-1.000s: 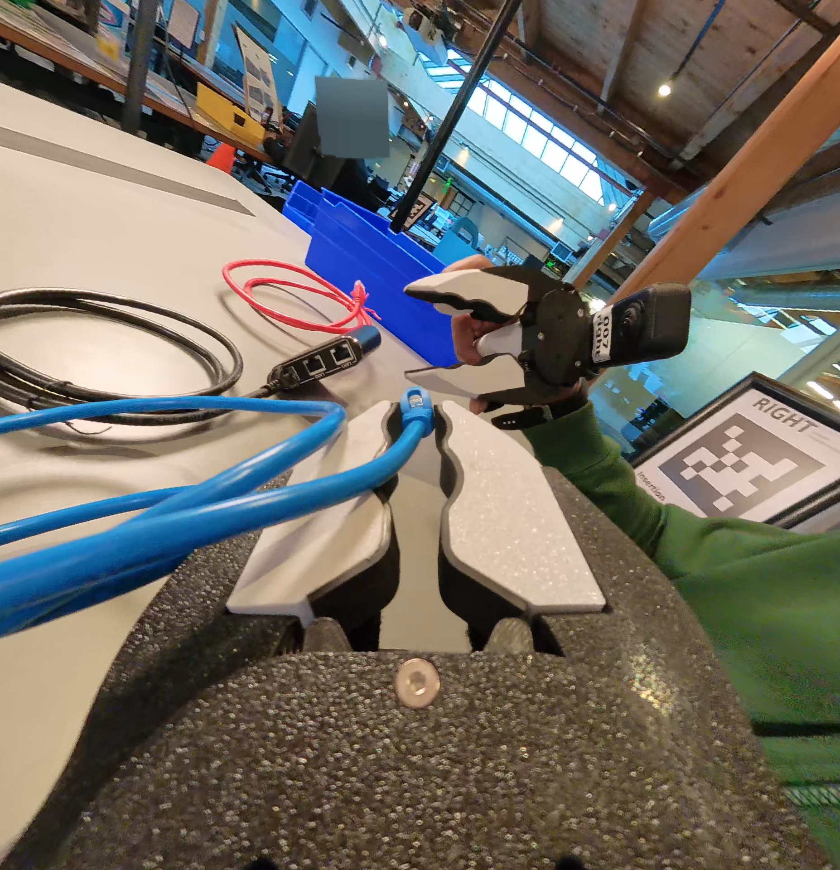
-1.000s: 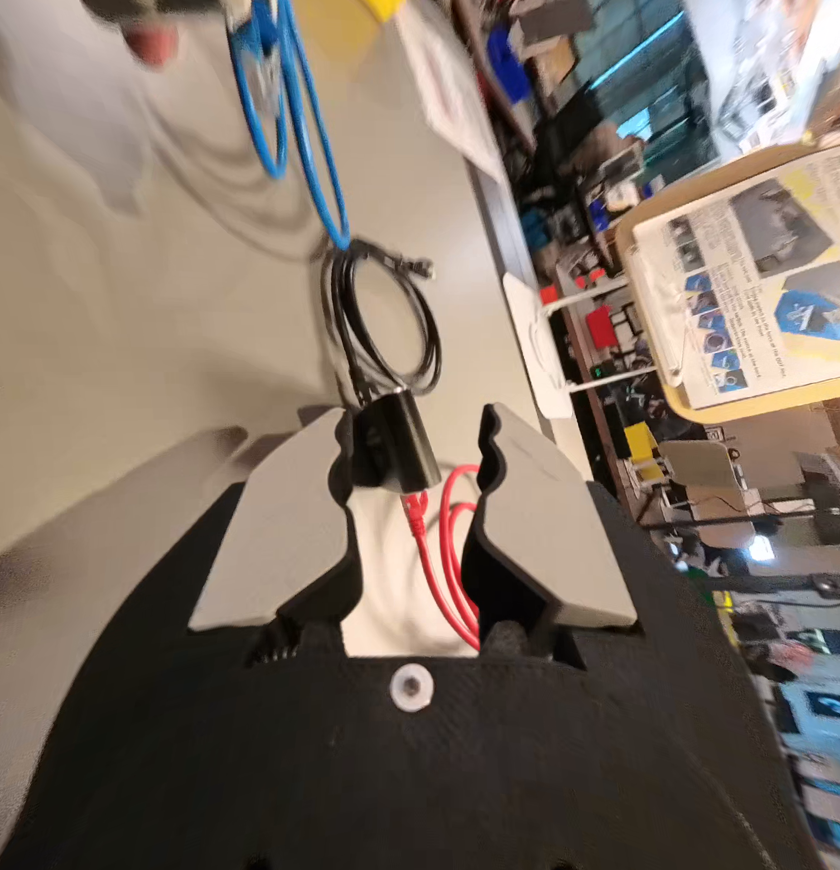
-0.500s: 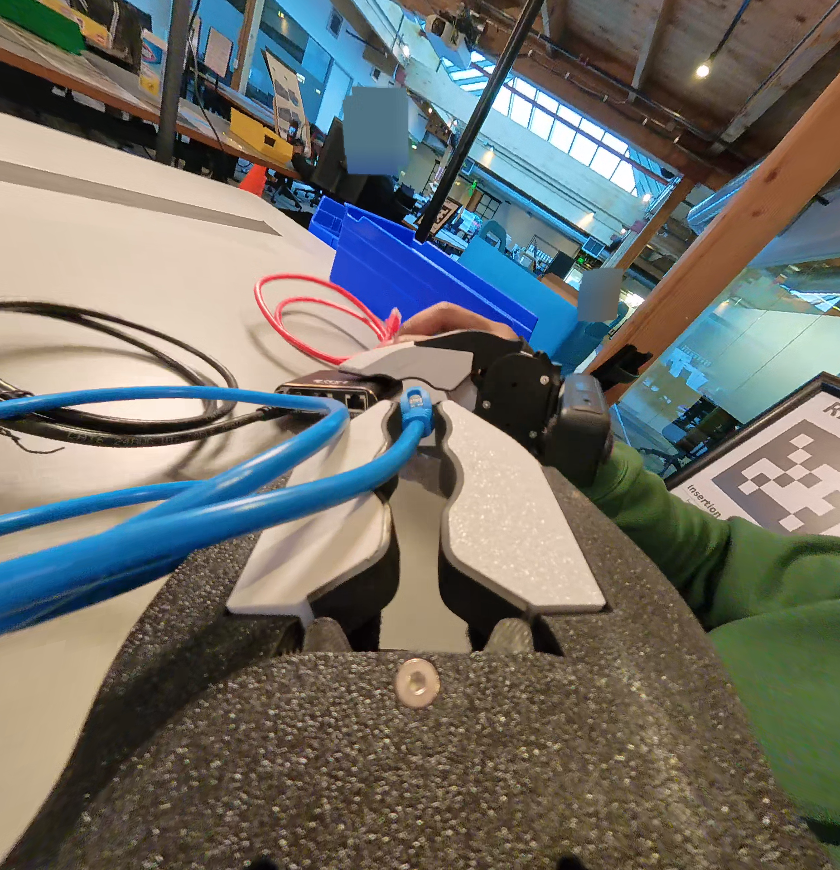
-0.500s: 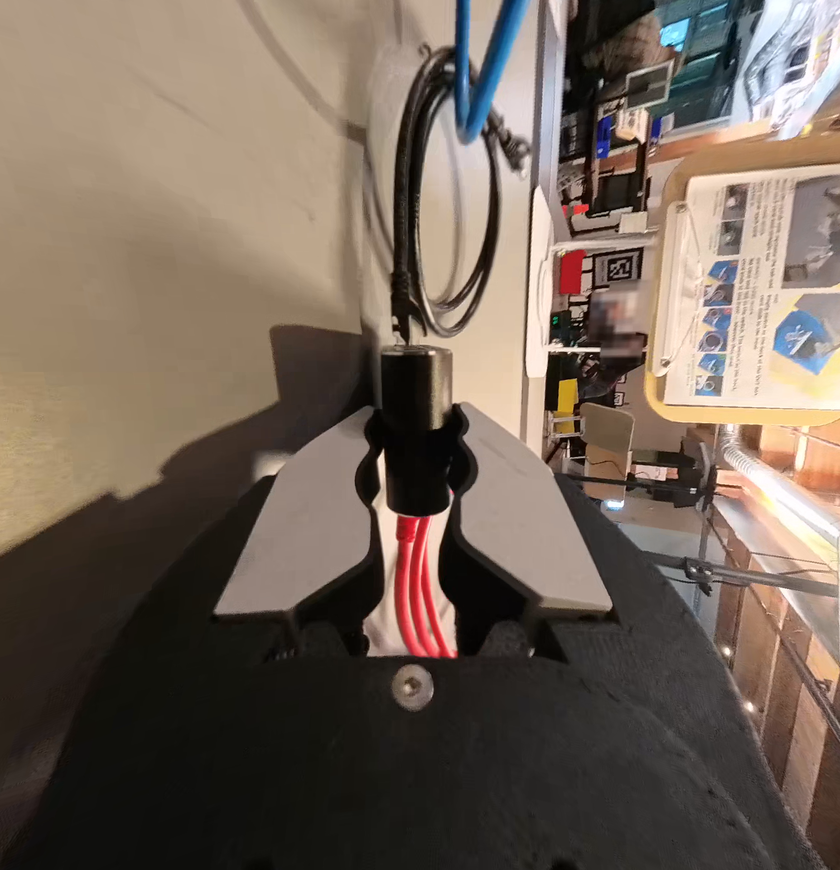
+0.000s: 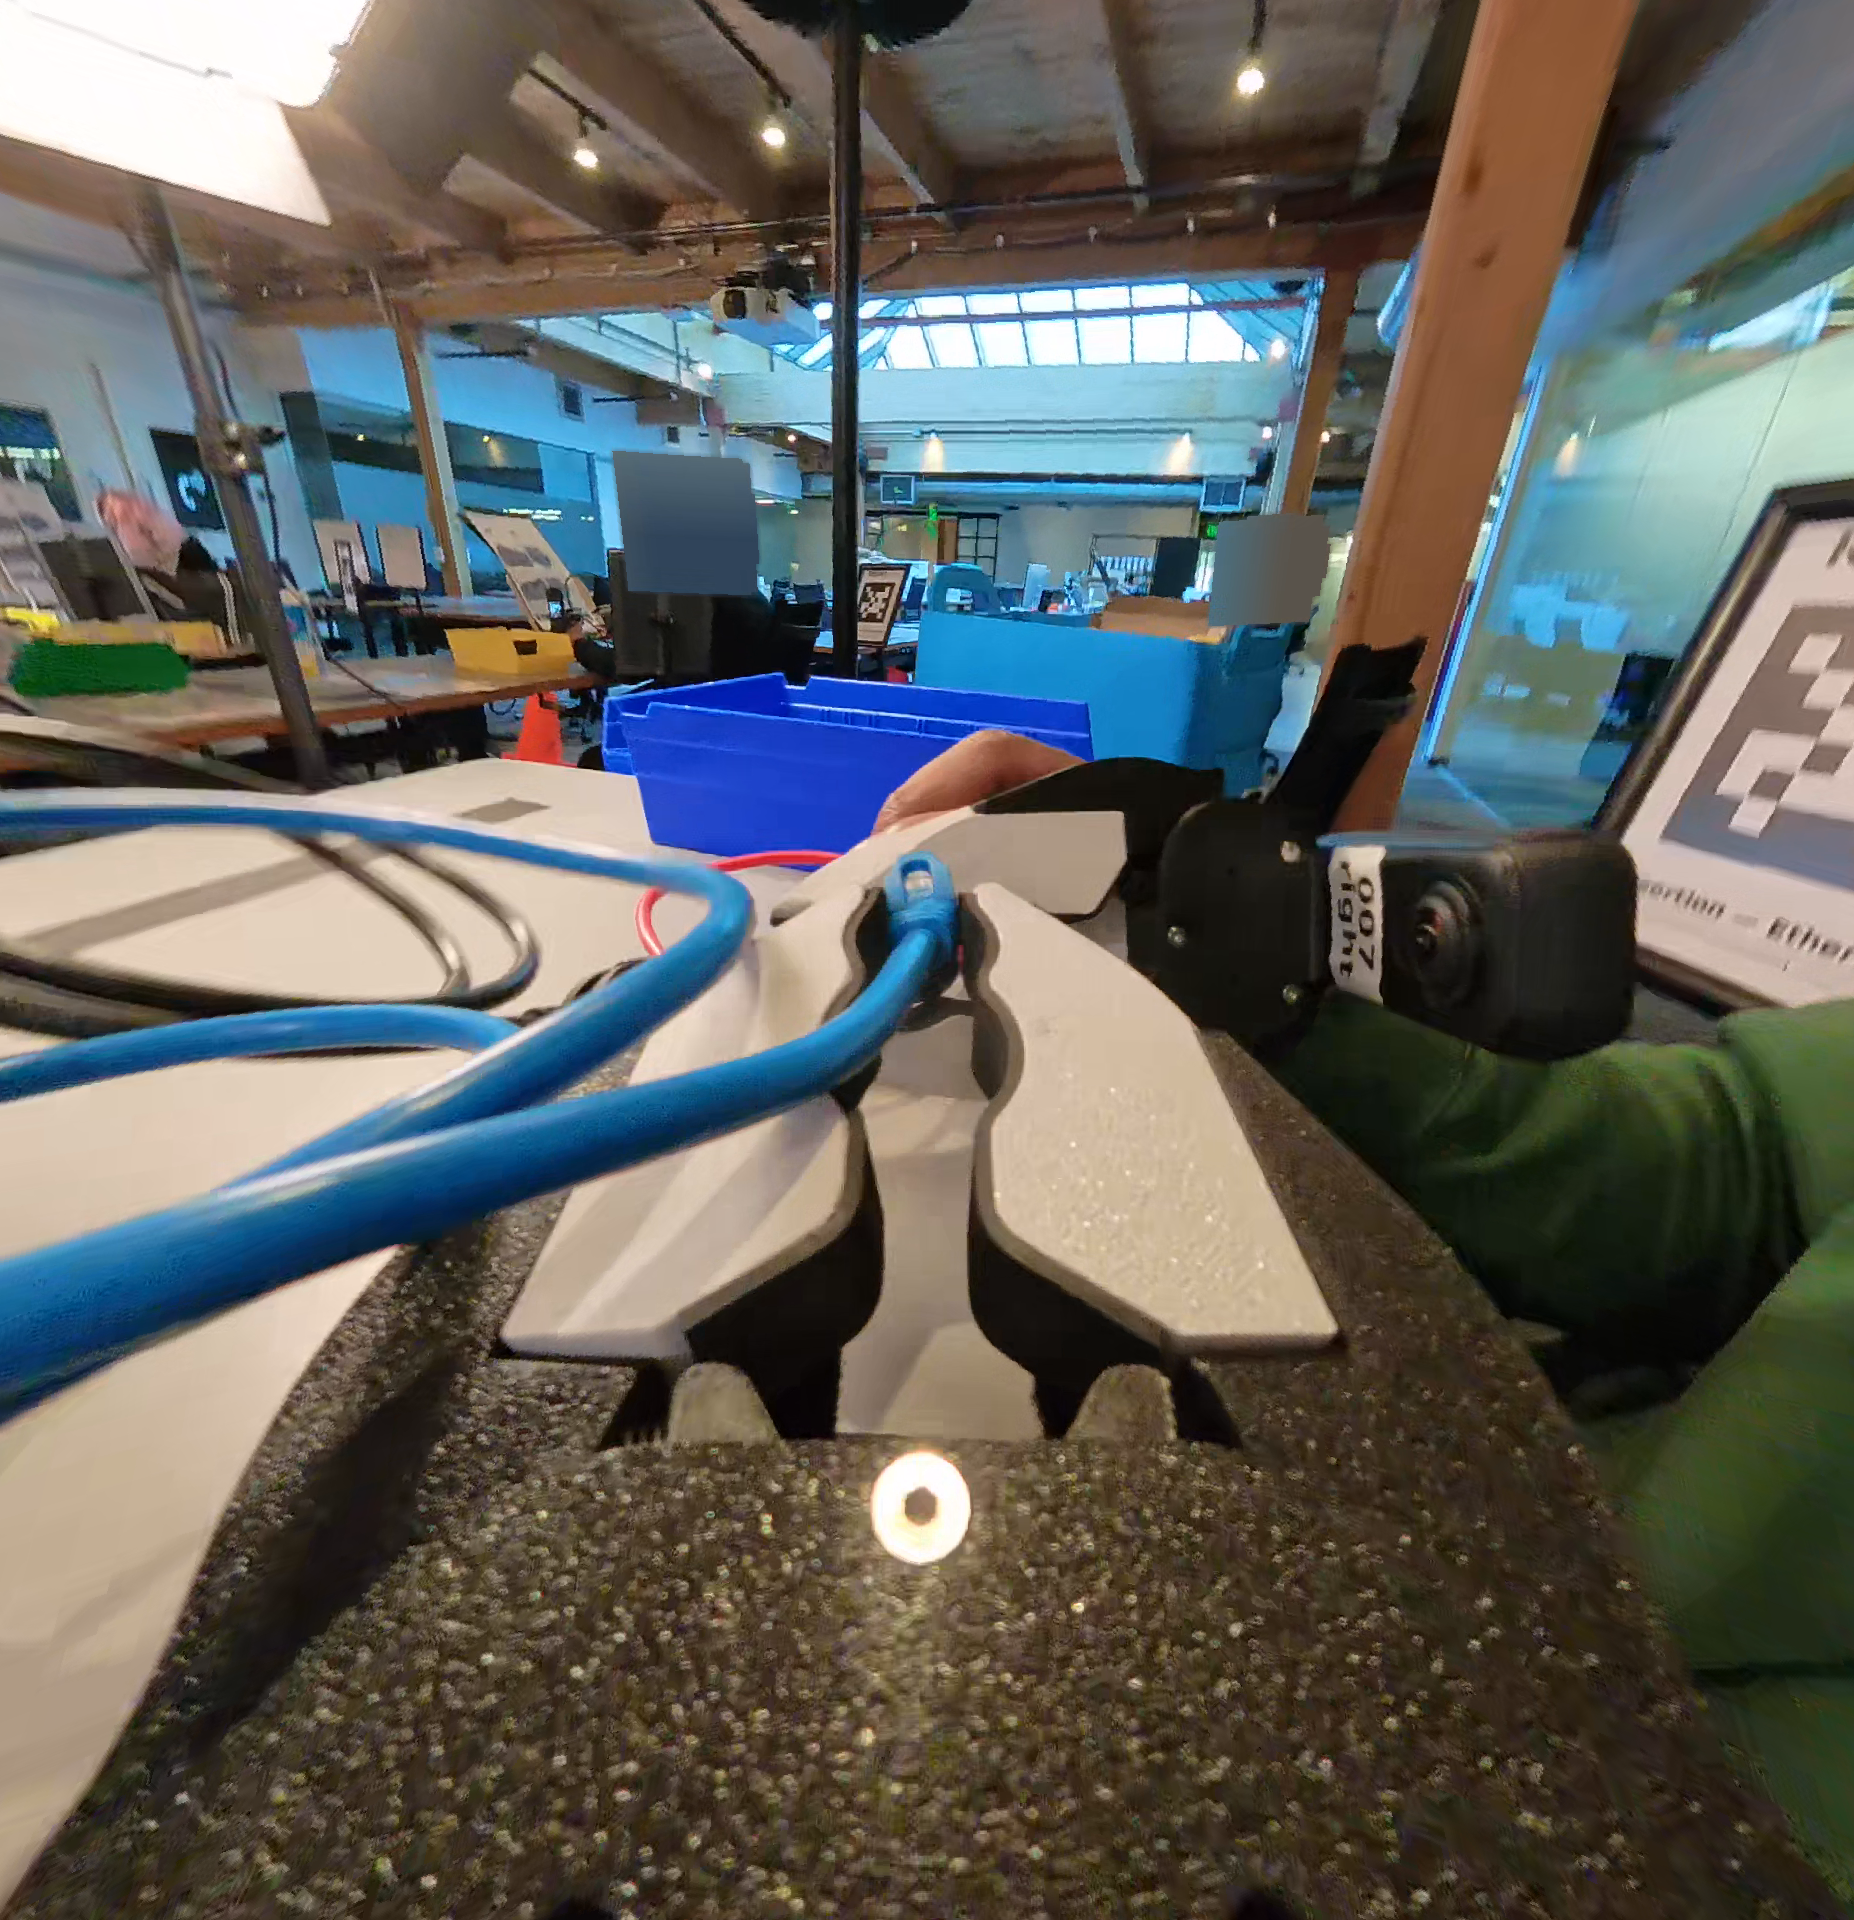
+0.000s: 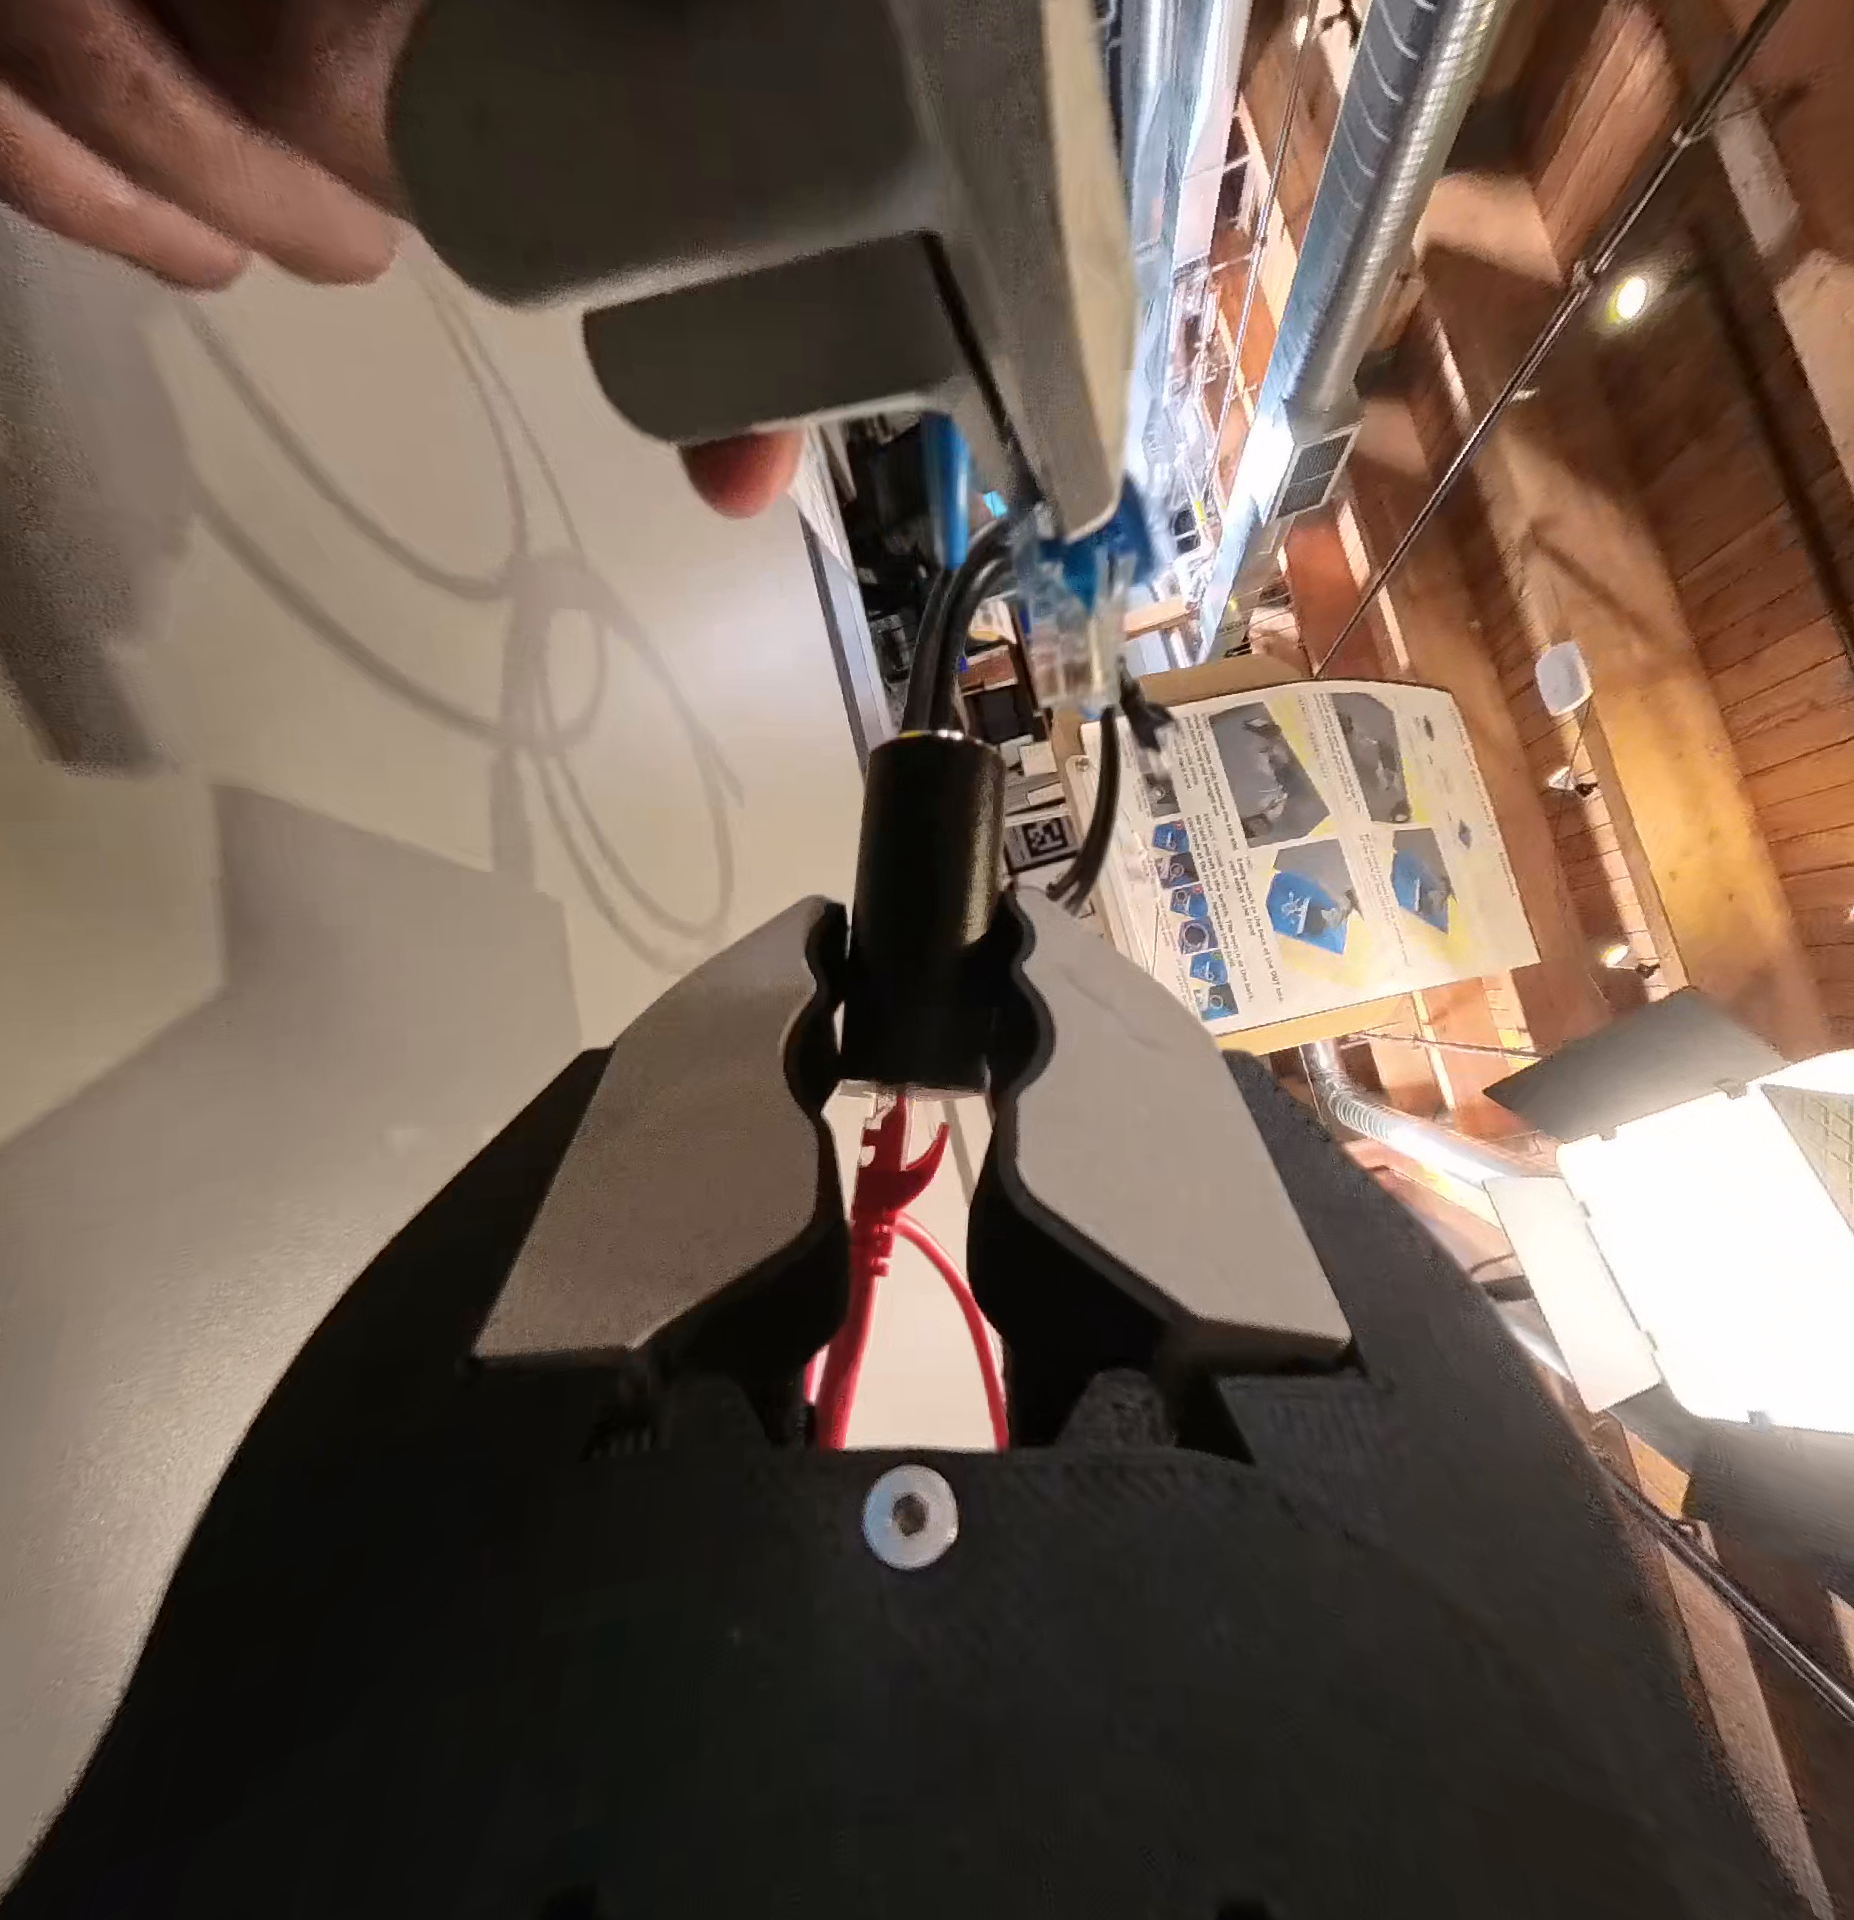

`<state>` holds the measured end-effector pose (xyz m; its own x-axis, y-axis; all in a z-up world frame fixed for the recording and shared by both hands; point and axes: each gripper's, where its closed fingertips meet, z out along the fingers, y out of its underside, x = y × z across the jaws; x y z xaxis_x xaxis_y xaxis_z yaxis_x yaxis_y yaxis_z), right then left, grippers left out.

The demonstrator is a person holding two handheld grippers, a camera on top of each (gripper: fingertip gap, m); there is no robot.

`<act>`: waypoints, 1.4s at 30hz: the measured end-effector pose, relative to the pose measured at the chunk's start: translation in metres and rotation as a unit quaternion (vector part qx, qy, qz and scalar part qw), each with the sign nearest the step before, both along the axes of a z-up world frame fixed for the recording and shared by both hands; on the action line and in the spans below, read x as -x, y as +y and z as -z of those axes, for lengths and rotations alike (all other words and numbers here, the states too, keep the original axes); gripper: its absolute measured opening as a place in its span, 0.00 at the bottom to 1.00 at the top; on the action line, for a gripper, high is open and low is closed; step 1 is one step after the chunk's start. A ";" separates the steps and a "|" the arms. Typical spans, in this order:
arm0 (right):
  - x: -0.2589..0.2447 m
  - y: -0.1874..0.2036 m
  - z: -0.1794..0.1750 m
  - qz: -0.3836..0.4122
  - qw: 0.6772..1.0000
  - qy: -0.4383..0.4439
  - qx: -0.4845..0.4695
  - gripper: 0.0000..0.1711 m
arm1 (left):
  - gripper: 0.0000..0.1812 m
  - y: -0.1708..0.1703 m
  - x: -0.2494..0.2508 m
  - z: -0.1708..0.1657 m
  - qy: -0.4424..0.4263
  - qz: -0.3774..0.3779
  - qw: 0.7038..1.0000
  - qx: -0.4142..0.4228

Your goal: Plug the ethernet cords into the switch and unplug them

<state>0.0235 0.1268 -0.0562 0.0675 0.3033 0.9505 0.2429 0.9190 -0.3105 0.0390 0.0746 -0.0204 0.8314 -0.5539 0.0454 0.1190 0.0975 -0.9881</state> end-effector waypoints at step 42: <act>-0.003 -0.029 -0.005 -0.072 0.997 0.021 -0.026 0.15 | 0.07 -0.007 0.016 0.022 -0.037 0.082 0.988 0.122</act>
<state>0.0261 0.0973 -0.0513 0.0662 0.2635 0.9624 0.0947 0.9585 -0.2690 0.0230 0.0676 -0.0421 0.7213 -0.6455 0.2511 0.1853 -0.1695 -0.9680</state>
